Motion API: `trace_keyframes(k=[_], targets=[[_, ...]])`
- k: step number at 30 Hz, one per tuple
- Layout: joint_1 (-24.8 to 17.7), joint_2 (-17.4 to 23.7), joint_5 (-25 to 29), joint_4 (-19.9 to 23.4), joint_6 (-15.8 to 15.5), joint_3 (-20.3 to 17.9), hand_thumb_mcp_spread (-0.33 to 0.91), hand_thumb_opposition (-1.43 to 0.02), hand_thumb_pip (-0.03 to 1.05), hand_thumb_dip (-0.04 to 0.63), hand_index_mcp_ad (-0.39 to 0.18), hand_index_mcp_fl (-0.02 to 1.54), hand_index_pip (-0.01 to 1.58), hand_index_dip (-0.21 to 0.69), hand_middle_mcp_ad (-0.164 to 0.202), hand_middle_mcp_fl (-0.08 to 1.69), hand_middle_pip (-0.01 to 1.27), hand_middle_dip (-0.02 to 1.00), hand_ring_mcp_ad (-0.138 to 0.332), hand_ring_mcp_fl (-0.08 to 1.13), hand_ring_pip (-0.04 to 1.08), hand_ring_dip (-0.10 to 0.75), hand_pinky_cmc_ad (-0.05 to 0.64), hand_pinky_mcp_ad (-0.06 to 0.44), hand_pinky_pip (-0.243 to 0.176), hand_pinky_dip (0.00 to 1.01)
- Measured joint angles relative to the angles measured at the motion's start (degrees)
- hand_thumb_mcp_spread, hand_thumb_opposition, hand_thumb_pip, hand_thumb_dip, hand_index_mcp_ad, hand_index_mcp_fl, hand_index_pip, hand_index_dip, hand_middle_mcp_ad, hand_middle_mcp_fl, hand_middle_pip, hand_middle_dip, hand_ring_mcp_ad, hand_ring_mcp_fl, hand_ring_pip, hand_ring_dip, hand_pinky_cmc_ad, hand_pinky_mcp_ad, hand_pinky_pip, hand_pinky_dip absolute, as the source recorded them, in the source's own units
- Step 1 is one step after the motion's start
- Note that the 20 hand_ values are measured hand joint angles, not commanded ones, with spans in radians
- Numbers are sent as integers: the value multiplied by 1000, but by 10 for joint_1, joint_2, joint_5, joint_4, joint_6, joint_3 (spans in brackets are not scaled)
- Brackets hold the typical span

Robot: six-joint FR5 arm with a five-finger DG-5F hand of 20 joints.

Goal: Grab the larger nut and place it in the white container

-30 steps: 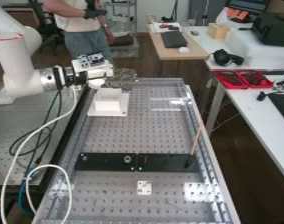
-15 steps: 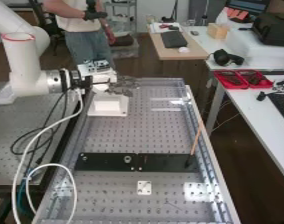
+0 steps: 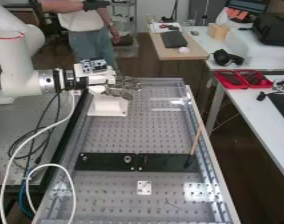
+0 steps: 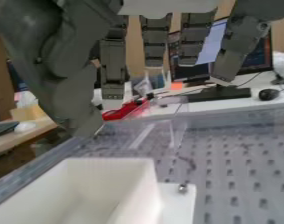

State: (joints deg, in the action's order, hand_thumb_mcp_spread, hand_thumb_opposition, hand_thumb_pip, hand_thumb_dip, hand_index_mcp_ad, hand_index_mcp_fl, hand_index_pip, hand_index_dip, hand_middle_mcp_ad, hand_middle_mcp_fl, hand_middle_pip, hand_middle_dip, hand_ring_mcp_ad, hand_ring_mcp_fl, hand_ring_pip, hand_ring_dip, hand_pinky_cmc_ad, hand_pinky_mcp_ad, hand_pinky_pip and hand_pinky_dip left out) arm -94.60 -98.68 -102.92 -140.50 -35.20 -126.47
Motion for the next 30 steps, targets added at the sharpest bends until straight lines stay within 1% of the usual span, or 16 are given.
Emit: trace_keyframes(k=[1,4,9,11,12,14,15,16,18,20,22,25,26,28,30], targets=[[9,11,13,0,7,3,258,-881,791,283,-164,19,1197,-61,63,0,127,237,145,3,101,138,358,295,-110,620],[34,38,42,-5,15,15,251,-885,759,283,-164,24,1114,-58,63,2,127,237,148,3,101,141,354,295,-110,620],[61,61,73,-33,8,52,239,-869,747,267,-164,17,1012,-56,63,0,127,237,148,0,101,138,356,297,-110,632],[69,67,90,-55,2,78,243,-850,731,267,-164,19,963,-59,63,0,127,239,148,3,101,138,360,297,-112,644],[70,68,95,-59,1,84,223,-850,730,267,-164,17,930,-59,63,2,127,239,145,0,101,138,360,297,-112,651],[75,70,113,-81,-4,112,227,-852,717,251,-164,16,846,-59,63,2,127,239,148,3,101,138,356,297,-112,651],[76,70,117,-85,-5,117,211,-836,695,251,-164,17,803,-59,63,2,127,239,148,3,101,141,361,297,-112,651],[78,71,127,-96,-10,131,204,-836,672,251,-164,19,770,-59,63,0,127,239,148,3,101,138,360,297,-108,651],[80,71,138,-110,-15,149,178,-819,670,237,-164,14,724,-59,65,2,127,239,148,3,106,138,360,297,-108,651],[81,74,153,-125,-20,170,164,-808,665,216,-155,21,621,-61,68,0,127,243,148,0,93,138,360,297,-112,651],[81,76,164,-135,-27,182,147,-792,648,190,-143,21,538,-61,70,0,129,251,152,0,96,143,358,295,-112,651],[78,81,184,-153,-43,200,124,-777,648,176,-134,51,476,-42,68,2,127,250,157,0,96,143,358,298,-112,651],[78,81,187,-156,-45,203,113,-777,648,159,-134,56,464,-42,68,2,127,250,155,0,96,143,358,304,-112,651],[75,83,201,-173,-51,215,108,-777,648,150,-134,56,431,-47,68,2,131,253,155,0,96,143,358,314,-112,651],[74,83,209,-186,-52,223,103,-777,648,150,-127,72,417,-30,68,2,131,253,159,0,96,145,361,316,-112,651]])
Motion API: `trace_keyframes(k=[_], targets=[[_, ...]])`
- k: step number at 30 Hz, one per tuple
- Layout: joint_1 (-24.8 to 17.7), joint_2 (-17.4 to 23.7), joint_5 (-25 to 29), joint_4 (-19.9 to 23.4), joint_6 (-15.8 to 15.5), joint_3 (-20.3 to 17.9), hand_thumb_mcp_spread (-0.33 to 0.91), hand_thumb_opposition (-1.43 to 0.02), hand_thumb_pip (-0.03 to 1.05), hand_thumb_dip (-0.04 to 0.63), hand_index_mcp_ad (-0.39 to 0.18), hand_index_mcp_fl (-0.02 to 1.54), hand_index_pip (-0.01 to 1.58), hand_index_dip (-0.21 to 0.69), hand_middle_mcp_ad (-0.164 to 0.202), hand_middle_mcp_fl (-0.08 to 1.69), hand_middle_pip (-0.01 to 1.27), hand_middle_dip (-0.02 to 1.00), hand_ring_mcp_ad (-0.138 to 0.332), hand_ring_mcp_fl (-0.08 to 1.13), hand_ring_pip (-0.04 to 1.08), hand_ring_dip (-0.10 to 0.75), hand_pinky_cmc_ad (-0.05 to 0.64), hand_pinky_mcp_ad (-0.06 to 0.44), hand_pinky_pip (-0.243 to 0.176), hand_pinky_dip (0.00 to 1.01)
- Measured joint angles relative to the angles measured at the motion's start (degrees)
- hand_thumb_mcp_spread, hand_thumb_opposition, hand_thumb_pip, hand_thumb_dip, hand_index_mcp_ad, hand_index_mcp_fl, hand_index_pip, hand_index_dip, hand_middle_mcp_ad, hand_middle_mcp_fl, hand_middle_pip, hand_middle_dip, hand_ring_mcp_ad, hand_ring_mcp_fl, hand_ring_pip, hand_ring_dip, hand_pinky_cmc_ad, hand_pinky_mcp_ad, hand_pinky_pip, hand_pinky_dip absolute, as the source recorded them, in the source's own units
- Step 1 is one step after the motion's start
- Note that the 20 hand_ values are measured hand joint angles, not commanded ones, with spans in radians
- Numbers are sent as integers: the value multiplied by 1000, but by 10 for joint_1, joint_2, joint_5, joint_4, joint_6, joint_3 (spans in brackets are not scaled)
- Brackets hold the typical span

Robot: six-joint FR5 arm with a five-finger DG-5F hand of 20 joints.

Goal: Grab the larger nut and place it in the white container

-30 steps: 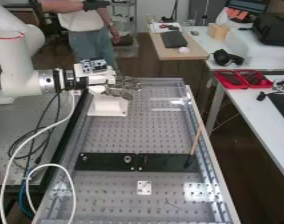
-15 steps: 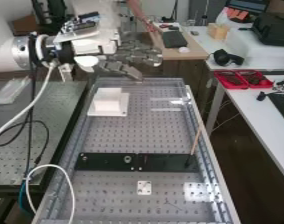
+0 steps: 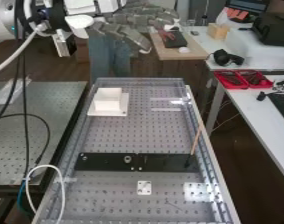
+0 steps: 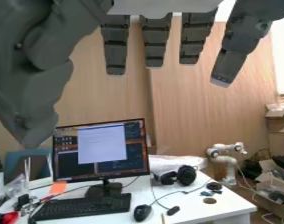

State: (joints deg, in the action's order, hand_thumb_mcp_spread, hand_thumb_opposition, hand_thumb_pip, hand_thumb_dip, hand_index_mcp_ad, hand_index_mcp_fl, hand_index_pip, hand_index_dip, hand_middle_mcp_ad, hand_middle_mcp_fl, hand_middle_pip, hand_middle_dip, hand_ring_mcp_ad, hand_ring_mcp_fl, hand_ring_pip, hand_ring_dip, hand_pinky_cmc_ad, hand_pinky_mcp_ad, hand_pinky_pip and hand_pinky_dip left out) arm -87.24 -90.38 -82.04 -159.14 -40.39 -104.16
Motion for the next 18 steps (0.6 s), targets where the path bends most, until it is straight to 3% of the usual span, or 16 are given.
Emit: trace_keyframes(k=[18], targets=[[1,-18,1,-101,3,58,103,-777,648,150,-126,87,326,0,70,0,127,253,159,0,93,150,361,312,-112,625]])
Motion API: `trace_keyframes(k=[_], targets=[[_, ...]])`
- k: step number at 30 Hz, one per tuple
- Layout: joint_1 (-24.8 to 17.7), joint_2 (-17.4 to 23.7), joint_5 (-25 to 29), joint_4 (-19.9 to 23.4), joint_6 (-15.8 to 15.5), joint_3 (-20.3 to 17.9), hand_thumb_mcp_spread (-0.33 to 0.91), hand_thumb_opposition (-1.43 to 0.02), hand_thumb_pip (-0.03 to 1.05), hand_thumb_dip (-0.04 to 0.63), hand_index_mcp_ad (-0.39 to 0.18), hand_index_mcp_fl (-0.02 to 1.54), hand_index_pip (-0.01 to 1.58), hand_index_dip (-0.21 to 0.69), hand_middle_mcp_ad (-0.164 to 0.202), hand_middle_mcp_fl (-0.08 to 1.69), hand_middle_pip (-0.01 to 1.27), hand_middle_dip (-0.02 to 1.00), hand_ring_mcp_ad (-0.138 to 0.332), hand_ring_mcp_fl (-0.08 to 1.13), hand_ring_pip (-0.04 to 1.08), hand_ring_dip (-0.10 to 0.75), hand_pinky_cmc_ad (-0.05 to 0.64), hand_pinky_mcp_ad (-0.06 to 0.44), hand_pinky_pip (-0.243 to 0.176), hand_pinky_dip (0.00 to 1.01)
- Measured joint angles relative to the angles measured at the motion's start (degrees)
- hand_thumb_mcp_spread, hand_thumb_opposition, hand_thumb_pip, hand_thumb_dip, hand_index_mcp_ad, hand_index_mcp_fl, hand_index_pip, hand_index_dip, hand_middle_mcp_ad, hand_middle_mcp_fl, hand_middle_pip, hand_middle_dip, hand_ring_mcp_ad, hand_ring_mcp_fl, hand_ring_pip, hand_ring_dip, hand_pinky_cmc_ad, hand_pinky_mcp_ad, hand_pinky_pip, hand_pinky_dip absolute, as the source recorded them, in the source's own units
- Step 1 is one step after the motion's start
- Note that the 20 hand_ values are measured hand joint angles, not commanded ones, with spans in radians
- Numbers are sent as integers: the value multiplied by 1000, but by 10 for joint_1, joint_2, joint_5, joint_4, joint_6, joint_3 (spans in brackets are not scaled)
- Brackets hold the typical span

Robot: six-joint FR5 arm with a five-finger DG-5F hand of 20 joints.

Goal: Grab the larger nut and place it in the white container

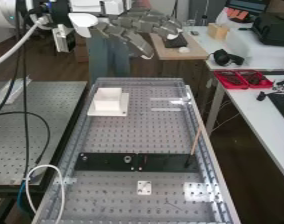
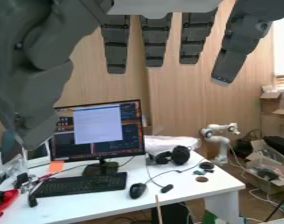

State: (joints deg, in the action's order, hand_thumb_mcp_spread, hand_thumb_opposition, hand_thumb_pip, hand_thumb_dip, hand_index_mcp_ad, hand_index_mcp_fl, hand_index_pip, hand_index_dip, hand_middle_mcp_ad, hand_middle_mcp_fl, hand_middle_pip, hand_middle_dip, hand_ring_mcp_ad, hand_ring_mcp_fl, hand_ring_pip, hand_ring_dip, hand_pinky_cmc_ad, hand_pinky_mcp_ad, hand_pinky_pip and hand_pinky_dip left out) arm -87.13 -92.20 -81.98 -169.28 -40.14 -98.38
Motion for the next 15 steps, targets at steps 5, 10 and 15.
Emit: trace_keyframes(k=[5,10,15], targets=[[0,-2,-2,-7,0,4,103,-777,648,150,-126,87,314,0,66,0,131,253,159,0,93,147,361,312,-112,620],[1,-6,-2,-21,0,10,106,-777,648,150,-126,87,309,9,70,0,127,253,159,0,93,150,361,312,-112,604],[5,-11,-2,-33,0,15,106,-777,648,150,-126,87,309,14,70,0,127,250,159,0,91,150,358,312,-112,599]])
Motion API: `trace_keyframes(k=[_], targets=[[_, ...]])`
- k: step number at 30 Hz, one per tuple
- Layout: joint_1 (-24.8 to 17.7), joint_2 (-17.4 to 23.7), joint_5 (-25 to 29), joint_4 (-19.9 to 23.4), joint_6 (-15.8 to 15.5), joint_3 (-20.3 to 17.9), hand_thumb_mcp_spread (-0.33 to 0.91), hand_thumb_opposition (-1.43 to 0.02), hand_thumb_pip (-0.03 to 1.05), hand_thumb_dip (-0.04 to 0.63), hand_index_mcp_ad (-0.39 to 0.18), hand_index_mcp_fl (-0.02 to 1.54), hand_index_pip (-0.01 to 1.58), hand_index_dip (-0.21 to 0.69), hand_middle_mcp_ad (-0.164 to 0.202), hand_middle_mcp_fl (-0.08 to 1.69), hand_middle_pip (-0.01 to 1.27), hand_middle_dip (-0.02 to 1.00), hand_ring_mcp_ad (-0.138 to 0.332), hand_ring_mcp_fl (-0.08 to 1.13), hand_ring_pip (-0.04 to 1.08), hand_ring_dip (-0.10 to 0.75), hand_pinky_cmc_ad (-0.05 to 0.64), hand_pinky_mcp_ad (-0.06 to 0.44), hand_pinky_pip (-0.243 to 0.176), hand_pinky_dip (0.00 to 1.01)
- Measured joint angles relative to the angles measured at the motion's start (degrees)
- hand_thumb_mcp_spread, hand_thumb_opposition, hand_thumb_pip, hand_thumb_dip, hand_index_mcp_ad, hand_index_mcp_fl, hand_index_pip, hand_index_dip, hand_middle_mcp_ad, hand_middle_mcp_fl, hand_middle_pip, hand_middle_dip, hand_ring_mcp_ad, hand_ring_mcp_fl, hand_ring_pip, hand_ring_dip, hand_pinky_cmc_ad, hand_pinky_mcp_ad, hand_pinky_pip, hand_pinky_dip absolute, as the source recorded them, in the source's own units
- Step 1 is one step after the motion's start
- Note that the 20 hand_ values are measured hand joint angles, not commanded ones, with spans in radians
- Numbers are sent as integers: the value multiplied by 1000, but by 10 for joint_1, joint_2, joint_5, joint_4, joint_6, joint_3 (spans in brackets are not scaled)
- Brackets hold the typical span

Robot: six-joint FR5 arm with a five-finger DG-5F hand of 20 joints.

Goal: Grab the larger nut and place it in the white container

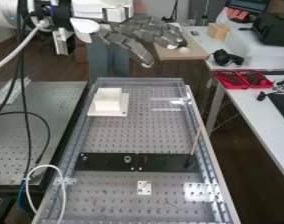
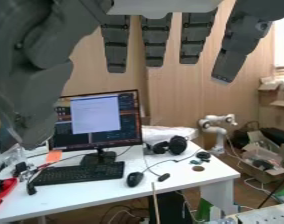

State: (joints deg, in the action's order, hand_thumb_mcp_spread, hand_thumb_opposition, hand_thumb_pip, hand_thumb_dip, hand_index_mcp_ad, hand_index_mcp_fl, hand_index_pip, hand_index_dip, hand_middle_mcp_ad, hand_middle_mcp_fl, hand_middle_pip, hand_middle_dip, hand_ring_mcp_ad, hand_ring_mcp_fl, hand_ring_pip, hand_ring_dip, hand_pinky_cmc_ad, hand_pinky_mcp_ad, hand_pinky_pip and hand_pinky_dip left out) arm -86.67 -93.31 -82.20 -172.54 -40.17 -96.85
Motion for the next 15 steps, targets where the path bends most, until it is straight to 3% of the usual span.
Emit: trace_keyframes(k=[15], targets=[[5,6,-17,-7,5,-5,112,-761,648,150,-126,91,276,35,72,2,127,253,161,0,91,150,363,312,-112,595]])
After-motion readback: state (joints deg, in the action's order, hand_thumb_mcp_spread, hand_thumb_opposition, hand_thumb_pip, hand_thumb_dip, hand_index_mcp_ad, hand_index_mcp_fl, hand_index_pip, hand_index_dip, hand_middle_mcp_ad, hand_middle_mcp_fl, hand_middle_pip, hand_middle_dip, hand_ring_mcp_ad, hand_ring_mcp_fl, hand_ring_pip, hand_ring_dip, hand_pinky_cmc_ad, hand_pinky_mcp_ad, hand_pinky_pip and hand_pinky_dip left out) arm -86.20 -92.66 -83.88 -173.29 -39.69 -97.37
